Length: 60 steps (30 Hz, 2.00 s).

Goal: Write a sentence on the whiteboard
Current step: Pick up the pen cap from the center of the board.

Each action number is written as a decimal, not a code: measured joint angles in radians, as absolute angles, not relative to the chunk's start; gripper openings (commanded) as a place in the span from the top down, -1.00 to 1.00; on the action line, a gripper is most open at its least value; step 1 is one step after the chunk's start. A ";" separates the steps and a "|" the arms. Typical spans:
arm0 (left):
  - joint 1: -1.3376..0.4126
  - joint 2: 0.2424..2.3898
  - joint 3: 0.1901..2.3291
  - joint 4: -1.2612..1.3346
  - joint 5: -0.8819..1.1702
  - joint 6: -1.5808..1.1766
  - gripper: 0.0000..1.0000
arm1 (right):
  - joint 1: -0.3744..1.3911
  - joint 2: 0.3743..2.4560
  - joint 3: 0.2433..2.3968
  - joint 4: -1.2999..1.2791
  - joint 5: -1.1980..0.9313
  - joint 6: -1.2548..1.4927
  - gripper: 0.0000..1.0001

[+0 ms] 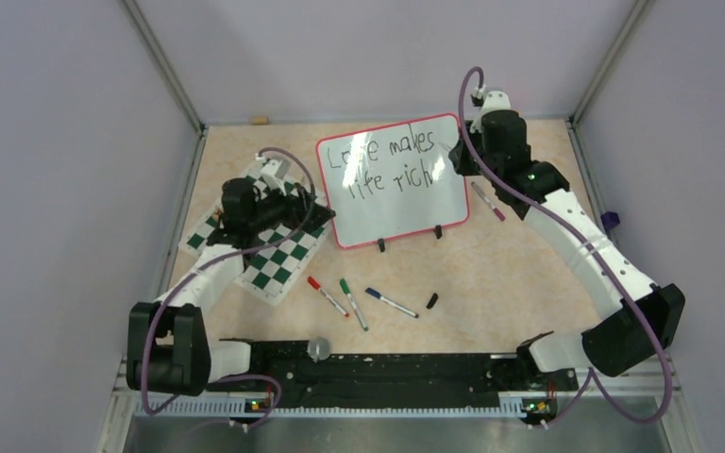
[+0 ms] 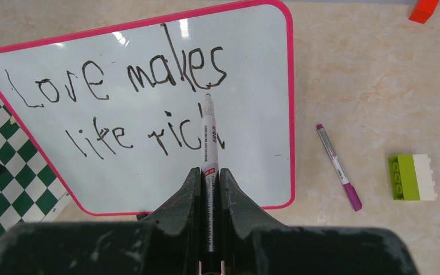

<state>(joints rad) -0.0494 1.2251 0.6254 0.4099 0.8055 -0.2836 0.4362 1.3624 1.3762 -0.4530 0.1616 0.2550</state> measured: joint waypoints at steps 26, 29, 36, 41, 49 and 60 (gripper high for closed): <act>-0.408 0.805 0.733 -0.581 -0.088 -0.498 -0.98 | 0.436 1.261 1.340 -0.505 0.176 0.255 1.00; -0.408 0.788 0.736 -0.661 -0.107 -0.586 -0.97 | 0.435 1.242 1.328 -0.509 0.183 0.255 1.00; -0.407 0.854 0.779 -0.817 -0.099 -0.707 -0.98 | 0.435 1.232 1.314 -0.518 0.189 0.258 1.00; -0.408 0.908 0.799 -0.788 0.035 -0.597 -0.98 | 0.435 1.228 1.295 -0.528 0.189 0.259 1.00; -0.438 1.073 1.013 -0.741 0.062 -0.451 -0.78 | 0.435 1.139 1.236 -0.608 0.188 0.276 1.00; -0.769 1.381 1.199 -0.676 -0.019 -0.409 -0.78 | 0.435 1.005 1.190 -0.739 0.190 0.361 1.00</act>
<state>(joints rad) -0.7692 1.3811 1.1988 -0.6758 -0.0189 -0.4088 0.4355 1.0050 1.1896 -0.7391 0.1898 0.3614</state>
